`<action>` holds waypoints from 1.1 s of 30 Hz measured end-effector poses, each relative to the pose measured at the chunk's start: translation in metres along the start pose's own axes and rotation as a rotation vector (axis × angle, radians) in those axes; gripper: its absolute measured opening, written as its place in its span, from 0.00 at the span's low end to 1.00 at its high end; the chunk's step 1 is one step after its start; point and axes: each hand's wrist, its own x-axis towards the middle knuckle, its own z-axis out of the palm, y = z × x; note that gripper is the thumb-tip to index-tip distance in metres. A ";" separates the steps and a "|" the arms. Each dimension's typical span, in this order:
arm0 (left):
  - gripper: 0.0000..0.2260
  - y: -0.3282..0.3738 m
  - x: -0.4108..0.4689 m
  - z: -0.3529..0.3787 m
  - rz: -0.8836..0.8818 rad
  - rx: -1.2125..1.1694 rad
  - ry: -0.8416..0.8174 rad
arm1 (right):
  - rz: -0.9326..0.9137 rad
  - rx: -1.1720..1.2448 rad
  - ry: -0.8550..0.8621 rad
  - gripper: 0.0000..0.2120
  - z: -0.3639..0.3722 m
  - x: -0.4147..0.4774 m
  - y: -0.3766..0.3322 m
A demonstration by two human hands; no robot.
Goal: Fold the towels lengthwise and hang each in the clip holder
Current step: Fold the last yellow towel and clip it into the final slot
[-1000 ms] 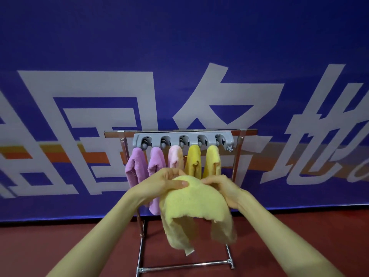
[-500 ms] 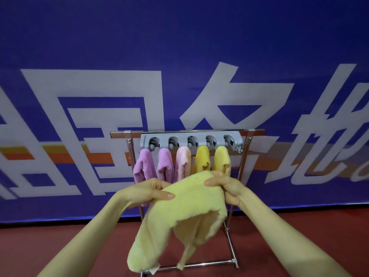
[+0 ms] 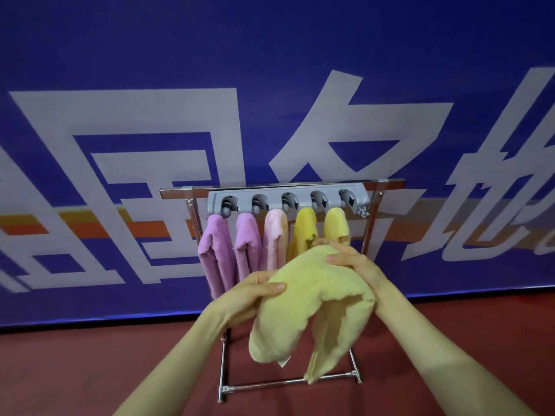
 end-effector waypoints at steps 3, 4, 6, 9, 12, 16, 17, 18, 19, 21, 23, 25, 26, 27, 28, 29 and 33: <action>0.24 -0.005 0.024 0.022 -0.034 0.031 -0.010 | -0.014 -0.038 -0.006 0.27 -0.023 -0.010 -0.011; 0.21 -0.006 0.034 0.030 -0.053 0.060 -0.013 | -0.012 -0.060 -0.007 0.27 -0.031 -0.013 -0.015; 0.14 -0.007 0.056 0.047 -0.070 0.118 -0.038 | -0.001 -0.091 -0.006 0.26 -0.050 -0.019 -0.025; 0.16 -0.005 0.089 0.070 -0.057 0.134 -0.042 | 0.021 -0.119 0.005 0.26 -0.081 -0.027 -0.041; 0.22 -0.001 0.119 0.084 -0.016 0.061 -0.005 | 0.043 -0.154 0.034 0.25 -0.105 -0.035 -0.056; 0.15 0.003 0.167 0.111 0.002 0.032 0.123 | 0.061 -0.181 0.081 0.19 -0.142 -0.041 -0.079; 0.10 0.003 0.176 0.117 0.009 0.028 0.164 | 0.062 -0.196 0.098 0.17 -0.149 -0.041 -0.084; 0.08 0.002 0.185 0.121 0.014 0.011 0.215 | 0.057 -0.213 0.119 0.15 -0.156 -0.039 -0.087; 0.09 0.003 0.194 0.125 0.023 -0.013 0.267 | 0.049 -0.234 0.145 0.13 -0.161 -0.037 -0.091; 0.11 0.004 0.209 0.131 0.035 -0.030 0.366 | 0.024 -0.281 0.205 0.12 -0.170 -0.028 -0.098; 0.11 0.006 0.222 0.132 0.041 -0.040 0.438 | -0.008 -0.343 0.252 0.12 -0.176 -0.016 -0.105; 0.11 0.011 0.235 0.132 0.054 -0.031 0.499 | -0.033 -0.388 0.282 0.12 -0.180 -0.002 -0.113; 0.10 0.015 0.241 0.131 0.057 -0.022 0.528 | -0.042 -0.396 0.296 0.11 -0.182 0.006 -0.118; 0.09 0.019 0.246 0.131 0.065 -0.021 0.553 | -0.048 -0.397 0.306 0.10 -0.184 0.013 -0.121; 0.09 0.023 0.251 0.130 0.075 -0.029 0.583 | -0.051 -0.393 0.308 0.10 -0.186 0.021 -0.123; 0.10 0.027 0.255 0.130 0.079 -0.057 0.619 | -0.050 -0.386 0.305 0.10 -0.187 0.029 -0.125; 0.14 0.039 0.269 0.129 0.002 -0.242 0.766 | -0.040 -0.327 0.334 0.10 -0.191 0.055 -0.122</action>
